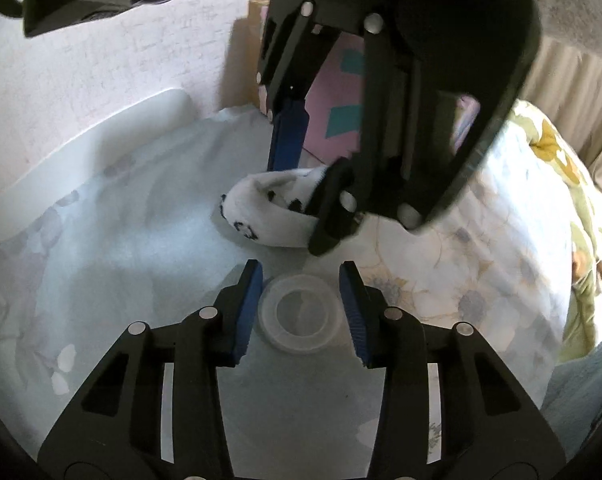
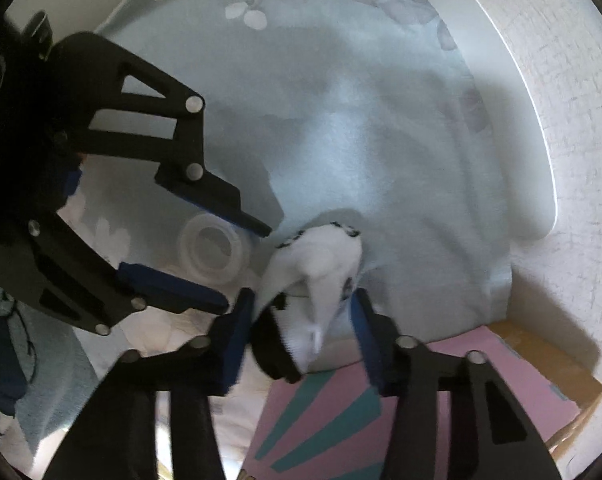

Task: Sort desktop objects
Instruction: 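Grasp the white-and-black sock with the right tool while the left tool grasps the clear tape roll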

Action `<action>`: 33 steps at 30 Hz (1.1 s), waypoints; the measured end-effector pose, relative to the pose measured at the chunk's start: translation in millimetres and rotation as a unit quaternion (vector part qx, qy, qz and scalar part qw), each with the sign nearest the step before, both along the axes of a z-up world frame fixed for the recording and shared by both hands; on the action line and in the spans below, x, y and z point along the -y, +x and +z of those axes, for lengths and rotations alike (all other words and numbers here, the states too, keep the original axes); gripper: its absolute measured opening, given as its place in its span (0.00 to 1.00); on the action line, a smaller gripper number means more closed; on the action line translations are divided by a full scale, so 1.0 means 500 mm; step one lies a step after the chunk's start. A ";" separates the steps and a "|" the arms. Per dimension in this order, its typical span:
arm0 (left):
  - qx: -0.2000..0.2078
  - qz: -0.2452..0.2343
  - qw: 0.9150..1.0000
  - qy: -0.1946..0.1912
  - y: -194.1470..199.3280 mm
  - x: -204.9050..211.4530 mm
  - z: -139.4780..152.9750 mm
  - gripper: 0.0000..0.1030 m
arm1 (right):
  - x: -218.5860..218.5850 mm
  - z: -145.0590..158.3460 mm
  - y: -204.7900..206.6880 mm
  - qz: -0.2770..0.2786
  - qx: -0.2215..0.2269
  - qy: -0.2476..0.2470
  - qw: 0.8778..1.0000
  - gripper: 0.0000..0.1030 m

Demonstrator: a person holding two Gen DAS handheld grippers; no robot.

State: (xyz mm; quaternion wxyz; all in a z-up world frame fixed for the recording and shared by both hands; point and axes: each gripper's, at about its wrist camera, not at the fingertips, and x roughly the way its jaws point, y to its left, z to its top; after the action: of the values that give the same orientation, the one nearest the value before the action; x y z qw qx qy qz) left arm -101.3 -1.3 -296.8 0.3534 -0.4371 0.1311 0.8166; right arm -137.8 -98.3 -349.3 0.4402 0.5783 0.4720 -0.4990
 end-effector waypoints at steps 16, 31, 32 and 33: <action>-0.007 0.050 0.999 0.006 0.012 0.013 0.096 0.11 | -0.010 0.120 0.000 -0.013 -0.033 -0.037 0.999 0.32; 0.046 0.049 0.997 -0.024 0.012 0.023 0.033 0.81 | -0.036 0.169 -0.002 -0.004 -0.032 -0.048 0.998 0.32; 0.043 0.048 0.998 -0.019 0.015 0.023 0.030 0.81 | -0.039 0.165 -0.002 -0.004 -0.031 -0.047 0.998 0.32; 0.041 0.048 0.998 -0.014 0.017 0.023 0.026 0.81 | -0.039 0.161 -0.002 -0.002 -0.032 -0.046 0.998 0.32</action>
State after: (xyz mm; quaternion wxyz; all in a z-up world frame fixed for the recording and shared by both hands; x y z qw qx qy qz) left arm -92.6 -13.0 -283.6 0.3129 -0.4808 0.1068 0.8121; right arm -138.9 -78.7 -269.0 0.4501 0.5425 0.4610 -0.5390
